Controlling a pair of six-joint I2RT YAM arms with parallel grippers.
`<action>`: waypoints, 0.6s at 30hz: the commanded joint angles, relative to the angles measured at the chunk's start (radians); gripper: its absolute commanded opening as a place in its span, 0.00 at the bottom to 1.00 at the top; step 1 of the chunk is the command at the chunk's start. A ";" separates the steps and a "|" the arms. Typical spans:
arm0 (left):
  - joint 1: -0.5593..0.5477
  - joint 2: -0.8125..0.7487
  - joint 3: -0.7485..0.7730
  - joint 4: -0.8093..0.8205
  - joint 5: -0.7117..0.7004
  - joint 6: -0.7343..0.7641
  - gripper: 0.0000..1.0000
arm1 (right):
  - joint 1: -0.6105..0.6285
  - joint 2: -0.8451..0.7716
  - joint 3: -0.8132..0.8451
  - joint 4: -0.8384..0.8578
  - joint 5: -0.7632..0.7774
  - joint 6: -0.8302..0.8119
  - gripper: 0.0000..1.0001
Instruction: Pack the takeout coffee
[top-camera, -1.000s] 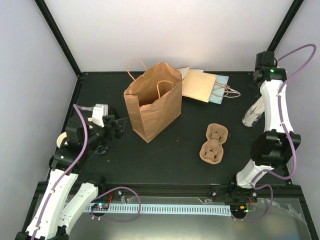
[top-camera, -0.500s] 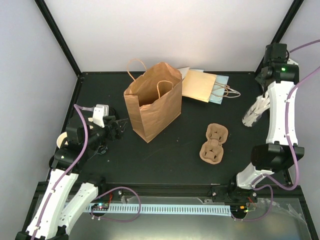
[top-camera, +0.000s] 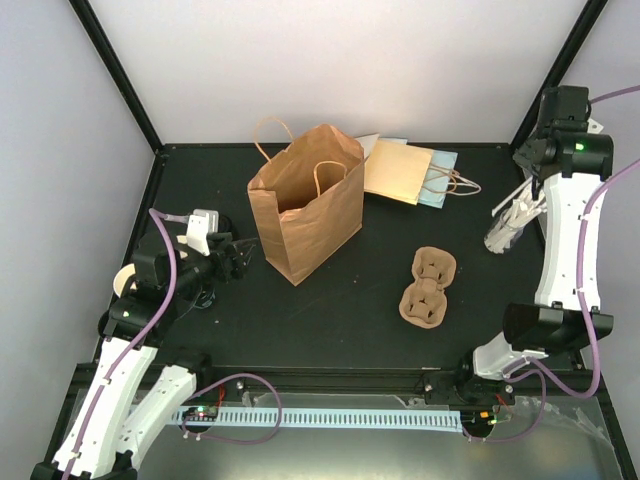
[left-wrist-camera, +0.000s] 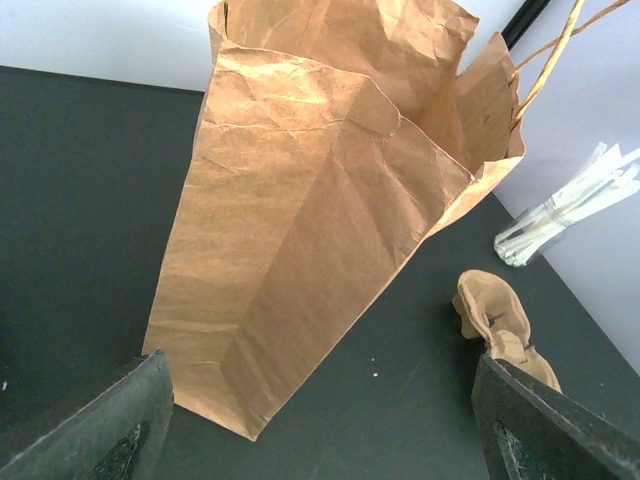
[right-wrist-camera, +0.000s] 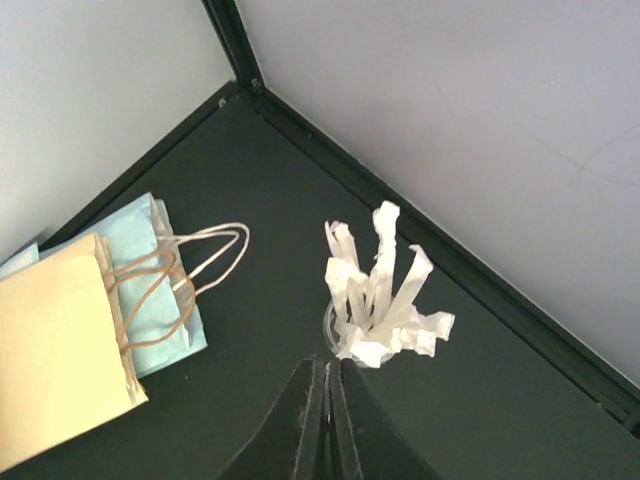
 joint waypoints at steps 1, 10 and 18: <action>0.000 -0.004 -0.005 0.032 0.022 -0.011 0.84 | -0.002 -0.025 -0.019 0.011 -0.070 -0.001 0.06; 0.000 -0.001 0.028 -0.005 0.002 0.011 0.84 | 0.013 -0.221 -0.135 0.371 -0.752 -0.058 0.01; 0.000 -0.012 0.061 -0.038 -0.026 0.022 0.84 | 0.297 -0.201 0.007 0.424 -0.768 -0.146 0.01</action>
